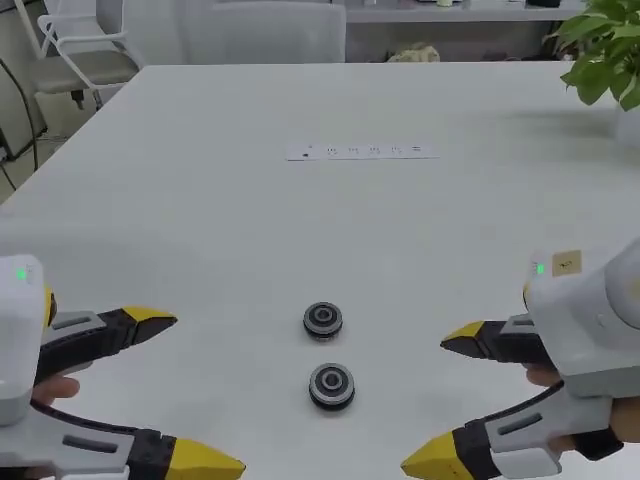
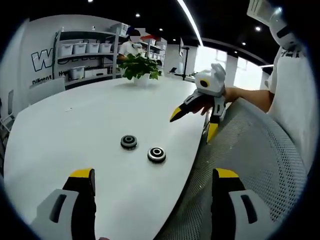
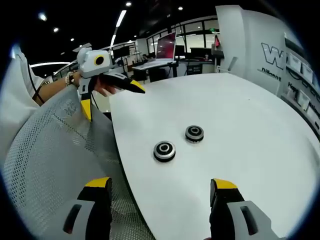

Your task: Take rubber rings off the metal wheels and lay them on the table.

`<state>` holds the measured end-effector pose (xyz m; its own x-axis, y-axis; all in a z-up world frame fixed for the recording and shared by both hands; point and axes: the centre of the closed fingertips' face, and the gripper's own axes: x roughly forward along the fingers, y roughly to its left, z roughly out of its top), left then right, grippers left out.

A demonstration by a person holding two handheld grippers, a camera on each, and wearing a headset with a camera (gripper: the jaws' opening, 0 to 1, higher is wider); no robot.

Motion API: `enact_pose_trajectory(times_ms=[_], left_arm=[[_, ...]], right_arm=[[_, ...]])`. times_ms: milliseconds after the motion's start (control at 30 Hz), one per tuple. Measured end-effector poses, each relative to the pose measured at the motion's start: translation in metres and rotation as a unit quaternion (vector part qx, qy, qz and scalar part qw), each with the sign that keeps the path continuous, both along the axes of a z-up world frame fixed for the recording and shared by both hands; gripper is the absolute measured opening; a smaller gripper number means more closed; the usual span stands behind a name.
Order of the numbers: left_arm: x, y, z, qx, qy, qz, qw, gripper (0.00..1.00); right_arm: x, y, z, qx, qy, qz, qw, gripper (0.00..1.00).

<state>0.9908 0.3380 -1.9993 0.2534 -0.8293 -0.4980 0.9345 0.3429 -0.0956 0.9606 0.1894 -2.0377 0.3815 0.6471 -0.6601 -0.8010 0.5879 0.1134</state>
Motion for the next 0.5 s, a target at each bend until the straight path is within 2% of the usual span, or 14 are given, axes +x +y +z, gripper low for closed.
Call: enact_pose_trajectory(times_ms=[500], left_arm=[[-0.0019, -0.0008, -0.0013, 0.004, 0.001, -0.005, 1.0000, 0.94]], right_arm=[[-0.0007, -0.0009, -0.0016, -0.004, 0.002, 0.003, 1.0000, 0.79]])
